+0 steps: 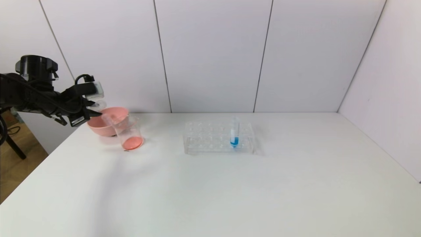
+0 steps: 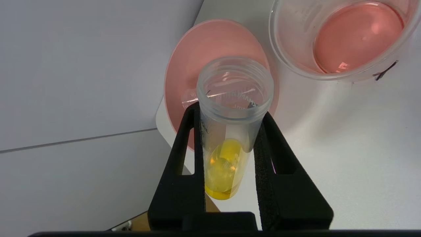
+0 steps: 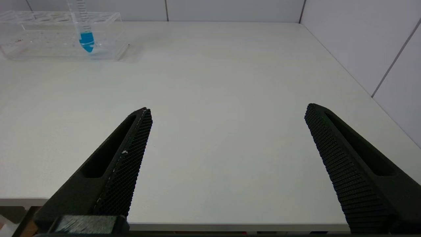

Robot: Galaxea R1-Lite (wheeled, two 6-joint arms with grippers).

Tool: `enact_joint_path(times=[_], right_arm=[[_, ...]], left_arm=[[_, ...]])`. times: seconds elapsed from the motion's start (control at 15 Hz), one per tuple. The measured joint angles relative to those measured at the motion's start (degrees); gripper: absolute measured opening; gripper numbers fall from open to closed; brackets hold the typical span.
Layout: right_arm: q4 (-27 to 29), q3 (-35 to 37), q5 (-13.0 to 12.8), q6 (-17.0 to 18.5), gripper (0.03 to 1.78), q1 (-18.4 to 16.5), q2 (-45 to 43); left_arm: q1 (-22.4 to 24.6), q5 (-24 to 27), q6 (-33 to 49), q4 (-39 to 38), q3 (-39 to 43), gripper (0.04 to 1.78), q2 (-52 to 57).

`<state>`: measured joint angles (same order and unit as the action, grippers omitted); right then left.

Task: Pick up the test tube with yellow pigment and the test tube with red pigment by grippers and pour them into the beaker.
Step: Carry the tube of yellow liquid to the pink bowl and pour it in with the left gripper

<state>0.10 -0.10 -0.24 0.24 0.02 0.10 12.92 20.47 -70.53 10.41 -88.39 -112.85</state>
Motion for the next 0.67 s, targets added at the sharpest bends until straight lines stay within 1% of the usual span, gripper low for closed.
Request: enact_joint_path(times=[0.13,0.47,0.67], right_arm=[[0.00,0.00,0.00,0.00,1.70,0.00,0.00],[0.00,0.00,0.00,0.00,1.70,0.00,0.00],[0.00,0.00,0.00,0.00,1.70,0.00,0.00]], left_arm=[[-0.57,-2.11,-2.62,-0.02,-0.94,0.44,-0.49],[-1.55,-2.28,-3.33,0.17,-2.23,0.44,-1.35],[-1.57,-2.39,-5.18,0.17,-2.62,0.44,-1.65]])
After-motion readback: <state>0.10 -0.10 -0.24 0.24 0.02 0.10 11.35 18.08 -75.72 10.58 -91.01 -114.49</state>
